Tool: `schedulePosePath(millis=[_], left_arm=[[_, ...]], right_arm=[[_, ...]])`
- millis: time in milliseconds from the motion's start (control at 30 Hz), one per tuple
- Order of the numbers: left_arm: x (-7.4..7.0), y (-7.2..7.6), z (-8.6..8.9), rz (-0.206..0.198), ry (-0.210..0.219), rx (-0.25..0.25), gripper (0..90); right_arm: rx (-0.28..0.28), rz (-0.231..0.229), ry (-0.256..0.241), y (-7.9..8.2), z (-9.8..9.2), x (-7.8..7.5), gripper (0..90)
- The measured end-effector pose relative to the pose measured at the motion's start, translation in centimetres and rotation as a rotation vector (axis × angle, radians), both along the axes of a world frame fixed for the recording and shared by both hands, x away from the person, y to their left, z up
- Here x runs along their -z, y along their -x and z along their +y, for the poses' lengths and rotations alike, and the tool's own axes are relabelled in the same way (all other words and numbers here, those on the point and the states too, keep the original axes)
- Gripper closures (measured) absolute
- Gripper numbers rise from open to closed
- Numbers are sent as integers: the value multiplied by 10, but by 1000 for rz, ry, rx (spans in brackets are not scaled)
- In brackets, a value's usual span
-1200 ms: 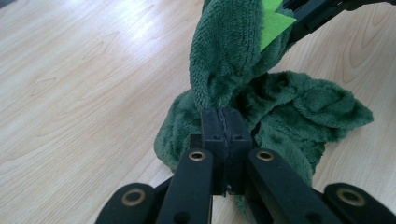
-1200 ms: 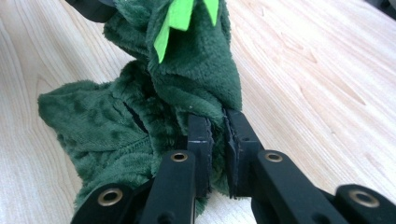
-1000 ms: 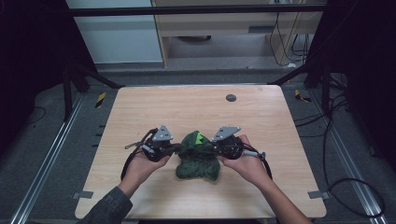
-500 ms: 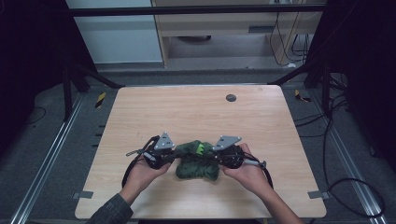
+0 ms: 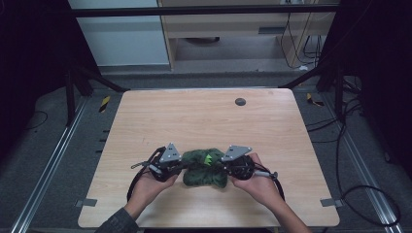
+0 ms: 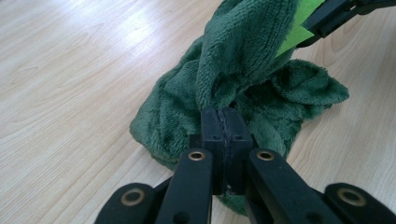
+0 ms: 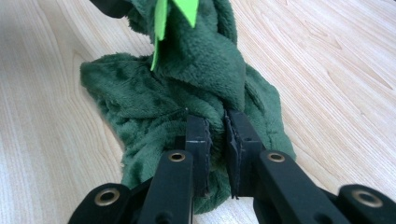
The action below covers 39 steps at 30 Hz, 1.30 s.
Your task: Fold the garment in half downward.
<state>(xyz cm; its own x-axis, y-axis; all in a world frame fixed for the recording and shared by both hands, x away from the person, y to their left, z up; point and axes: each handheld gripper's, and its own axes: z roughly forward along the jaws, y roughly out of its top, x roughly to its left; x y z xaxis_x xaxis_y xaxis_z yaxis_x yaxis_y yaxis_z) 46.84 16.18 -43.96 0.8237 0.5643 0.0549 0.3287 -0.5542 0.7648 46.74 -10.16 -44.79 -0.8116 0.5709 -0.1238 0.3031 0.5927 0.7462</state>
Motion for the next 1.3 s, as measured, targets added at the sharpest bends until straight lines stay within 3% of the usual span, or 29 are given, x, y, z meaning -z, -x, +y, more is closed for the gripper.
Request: schedulePosePath(millis=[500, 1300], left_arm=[[14, 10, 1, 11, -2, 4, 894], [21, 15, 0, 18, -8, 7, 890]], right_arm=[[-22, 2, 33, 9, -1, 10, 796], [-28, 1, 49, 13, -1, 10, 772]])
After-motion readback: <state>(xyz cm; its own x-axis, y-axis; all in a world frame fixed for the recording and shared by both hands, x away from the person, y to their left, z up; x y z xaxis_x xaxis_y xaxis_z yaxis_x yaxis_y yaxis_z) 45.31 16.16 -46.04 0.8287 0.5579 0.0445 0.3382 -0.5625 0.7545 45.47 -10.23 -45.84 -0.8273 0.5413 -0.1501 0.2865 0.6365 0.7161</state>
